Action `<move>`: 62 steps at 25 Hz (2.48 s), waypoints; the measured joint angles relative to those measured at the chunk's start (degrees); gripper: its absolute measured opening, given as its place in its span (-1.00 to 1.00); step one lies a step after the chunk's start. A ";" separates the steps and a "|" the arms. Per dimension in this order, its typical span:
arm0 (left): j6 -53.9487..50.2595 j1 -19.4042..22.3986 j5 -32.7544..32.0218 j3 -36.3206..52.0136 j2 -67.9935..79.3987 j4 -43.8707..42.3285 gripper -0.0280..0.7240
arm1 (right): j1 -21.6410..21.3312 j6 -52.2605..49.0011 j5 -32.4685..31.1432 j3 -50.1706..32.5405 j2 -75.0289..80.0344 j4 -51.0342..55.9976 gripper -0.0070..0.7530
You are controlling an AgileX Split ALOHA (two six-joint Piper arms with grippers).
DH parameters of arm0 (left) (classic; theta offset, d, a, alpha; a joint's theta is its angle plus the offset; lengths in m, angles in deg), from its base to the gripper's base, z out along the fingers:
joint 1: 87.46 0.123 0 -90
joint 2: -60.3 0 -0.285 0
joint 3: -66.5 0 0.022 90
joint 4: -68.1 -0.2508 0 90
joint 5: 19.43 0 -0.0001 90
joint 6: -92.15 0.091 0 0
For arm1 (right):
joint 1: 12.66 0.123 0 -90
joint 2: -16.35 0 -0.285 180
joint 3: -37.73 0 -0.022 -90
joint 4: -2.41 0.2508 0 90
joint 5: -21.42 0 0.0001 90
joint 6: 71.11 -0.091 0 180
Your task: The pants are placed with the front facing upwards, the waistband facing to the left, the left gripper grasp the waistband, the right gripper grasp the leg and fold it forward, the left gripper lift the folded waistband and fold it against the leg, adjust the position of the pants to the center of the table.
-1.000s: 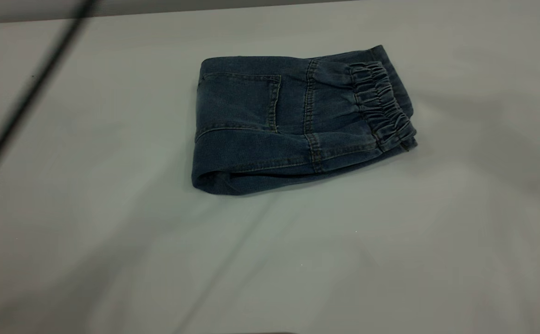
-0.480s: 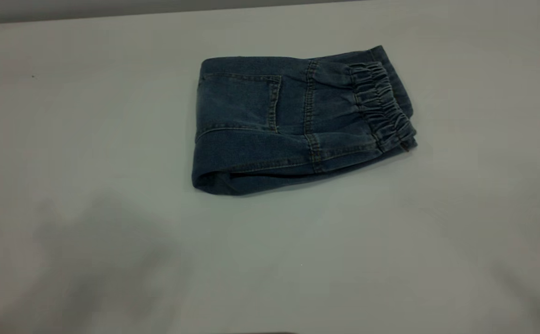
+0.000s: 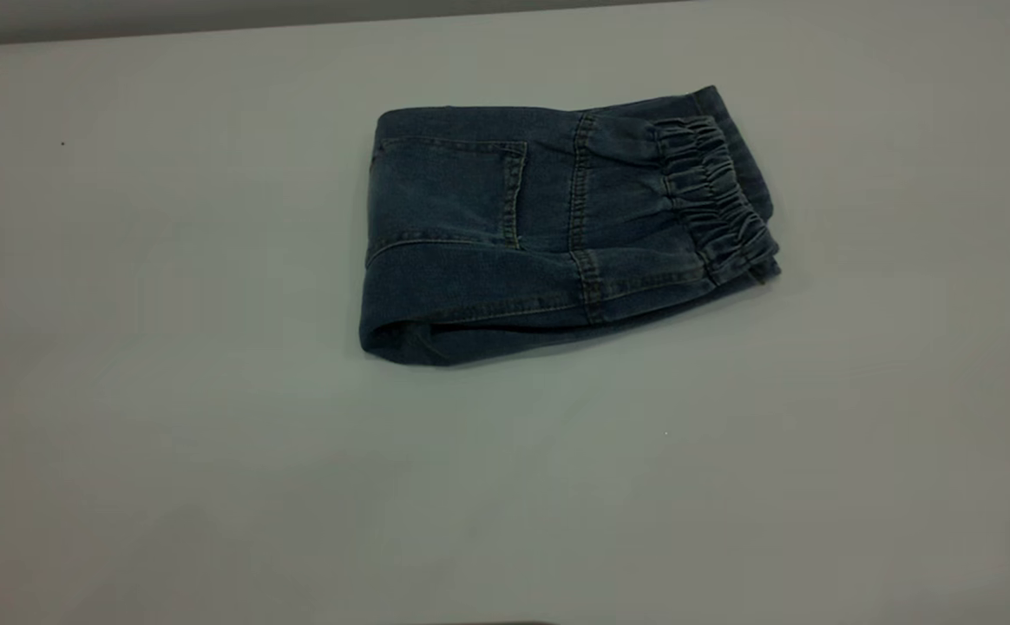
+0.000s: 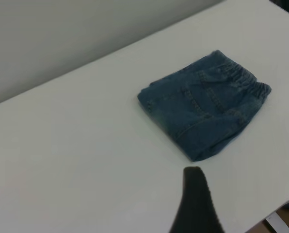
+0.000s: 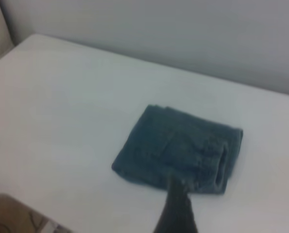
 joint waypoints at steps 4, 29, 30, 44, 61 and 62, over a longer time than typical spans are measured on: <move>0.06 0.00 0.00 6.11 -6.84 -0.12 0.31 | 0.00 0.00 0.00 -7.56 -7.55 0.00 0.33; 2.82 -0.06 2.58 33.70 -9.78 4.59 0.31 | 0.00 2.19 6.72 -43.54 -30.42 -10.13 0.33; 2.82 -0.06 2.58 33.70 -9.78 4.73 0.31 | 0.00 2.19 6.94 -43.55 -30.42 -10.17 0.33; 2.17 -0.06 2.79 33.70 -9.78 6.72 0.31 | 0.00 2.19 7.33 -43.55 -30.42 -10.28 0.33; 2.03 10.72 2.81 33.74 -12.90 7.27 0.31 | -1.35 2.19 7.33 -43.59 -30.42 -10.09 0.33; 2.03 14.68 2.81 33.74 -13.76 7.27 0.31 | -2.35 2.19 7.33 -43.59 -30.42 -10.09 0.33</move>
